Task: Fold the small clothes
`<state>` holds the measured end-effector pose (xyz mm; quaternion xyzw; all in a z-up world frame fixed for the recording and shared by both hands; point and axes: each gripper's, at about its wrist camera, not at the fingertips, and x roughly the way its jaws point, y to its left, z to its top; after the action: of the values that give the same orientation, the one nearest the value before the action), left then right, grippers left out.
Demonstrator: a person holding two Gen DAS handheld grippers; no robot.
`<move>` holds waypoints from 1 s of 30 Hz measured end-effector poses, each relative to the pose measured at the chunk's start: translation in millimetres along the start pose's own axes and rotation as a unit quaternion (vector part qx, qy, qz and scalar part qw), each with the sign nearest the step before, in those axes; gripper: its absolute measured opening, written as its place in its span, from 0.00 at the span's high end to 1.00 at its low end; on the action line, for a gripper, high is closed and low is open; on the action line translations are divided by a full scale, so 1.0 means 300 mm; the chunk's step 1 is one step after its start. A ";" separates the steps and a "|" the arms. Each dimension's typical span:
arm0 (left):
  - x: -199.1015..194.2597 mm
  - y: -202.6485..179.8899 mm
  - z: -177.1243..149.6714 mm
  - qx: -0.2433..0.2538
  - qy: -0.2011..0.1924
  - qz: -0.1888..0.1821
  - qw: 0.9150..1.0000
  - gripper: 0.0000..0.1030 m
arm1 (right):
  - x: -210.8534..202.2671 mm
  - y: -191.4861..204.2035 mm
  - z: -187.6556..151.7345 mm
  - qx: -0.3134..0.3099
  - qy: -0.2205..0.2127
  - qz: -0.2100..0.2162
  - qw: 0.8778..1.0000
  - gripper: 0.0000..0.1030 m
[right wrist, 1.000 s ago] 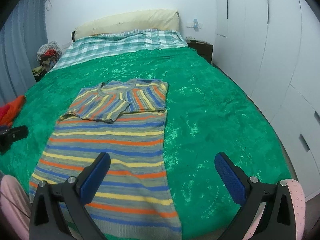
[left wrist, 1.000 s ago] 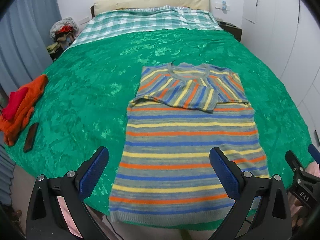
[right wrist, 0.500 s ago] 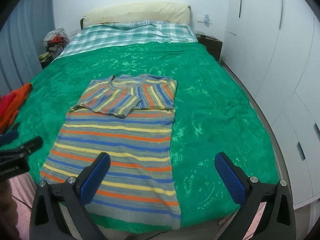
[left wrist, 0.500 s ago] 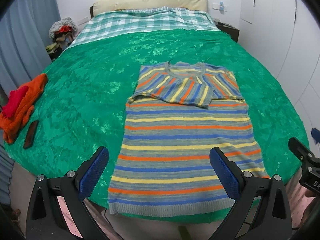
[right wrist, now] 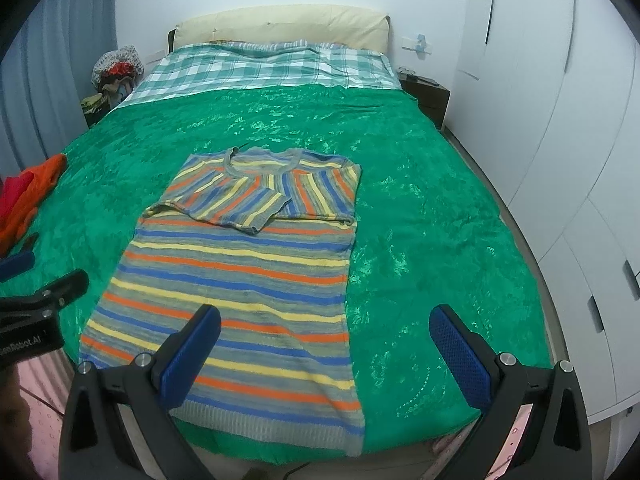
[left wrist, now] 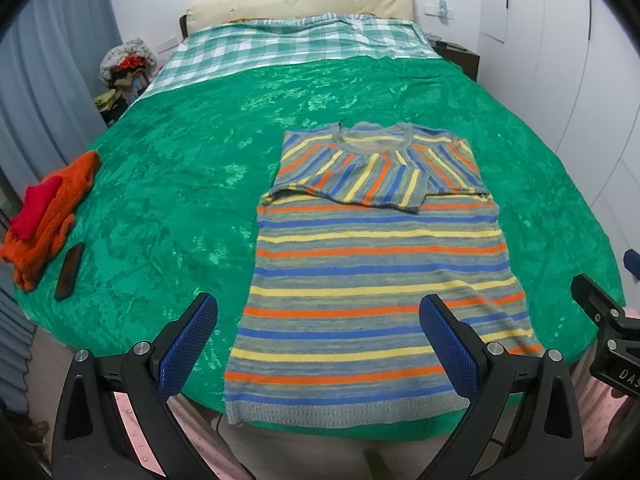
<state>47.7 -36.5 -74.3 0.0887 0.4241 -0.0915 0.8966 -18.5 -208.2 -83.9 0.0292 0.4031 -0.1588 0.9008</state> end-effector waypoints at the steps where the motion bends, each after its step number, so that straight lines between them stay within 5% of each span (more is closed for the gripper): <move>1: 0.000 0.001 -0.001 0.000 0.000 0.000 1.000 0.02 | 0.002 0.000 0.000 0.000 0.001 0.000 1.000 0.00; 14: 0.042 0.024 -0.024 0.019 0.015 0.004 1.000 0.01 | 0.033 0.004 -0.017 -0.003 0.009 0.004 1.000 0.00; 18: 0.210 0.184 -0.114 -0.016 0.088 -0.013 0.996 0.01 | 0.095 -0.092 -0.053 0.010 0.043 0.028 0.999 0.00; 21: 0.311 0.303 -0.209 -0.071 0.144 -0.014 0.987 0.02 | 0.147 -0.142 -0.102 -0.021 0.074 -0.031 0.997 0.00; 25: 0.284 0.330 -0.254 -0.080 0.129 -0.017 0.988 0.02 | 0.127 -0.137 -0.120 -0.048 0.071 -0.087 0.992 0.00; 30: 0.261 0.272 -0.232 -0.051 0.112 -0.010 0.992 0.02 | 0.103 -0.101 -0.093 -0.052 0.057 -0.084 0.993 0.00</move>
<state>64.3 52.1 -172.0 0.0488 0.5271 -0.0682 0.8457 -28.6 -239.9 -123.1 -0.0431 0.4625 -0.2109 0.8601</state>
